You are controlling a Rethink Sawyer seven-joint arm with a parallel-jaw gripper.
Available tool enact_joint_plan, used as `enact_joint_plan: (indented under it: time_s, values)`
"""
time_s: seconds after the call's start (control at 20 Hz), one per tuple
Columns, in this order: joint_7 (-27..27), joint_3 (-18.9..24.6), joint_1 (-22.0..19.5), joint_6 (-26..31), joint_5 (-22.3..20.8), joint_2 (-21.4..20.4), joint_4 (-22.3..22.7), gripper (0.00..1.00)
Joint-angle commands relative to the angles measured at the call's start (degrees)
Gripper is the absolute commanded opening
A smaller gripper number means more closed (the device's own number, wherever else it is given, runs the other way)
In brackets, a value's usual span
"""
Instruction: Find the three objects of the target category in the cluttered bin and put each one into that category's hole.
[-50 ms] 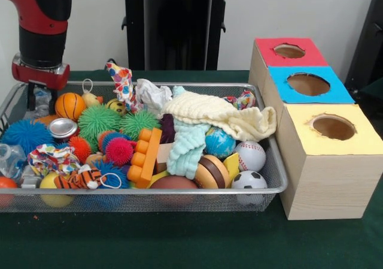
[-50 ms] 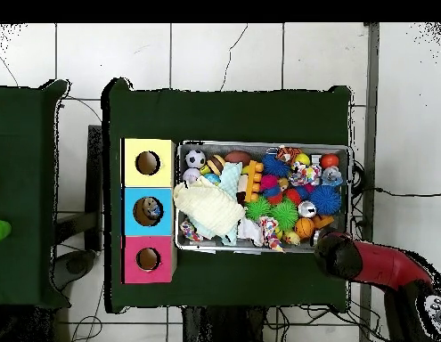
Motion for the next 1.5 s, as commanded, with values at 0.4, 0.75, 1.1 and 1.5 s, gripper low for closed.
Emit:
enact_joint_plan:
  time_s: [0.4, 0.75, 1.1, 1.5]
  values:
    - [-6.35, 6.48, -0.68, 17.84, 5.06, -7.46, 11.47, 0.00]
    - [-7.00, 9.75, -0.03, 24.82, 10.09, -12.28, 9.28, 0.00]
    - [-7.94, 11.27, -0.37, 29.74, 11.75, -17.01, 9.33, 0.00]
    - [-4.83, 13.91, 2.27, 34.15, 17.37, -25.38, 11.08, 0.00]
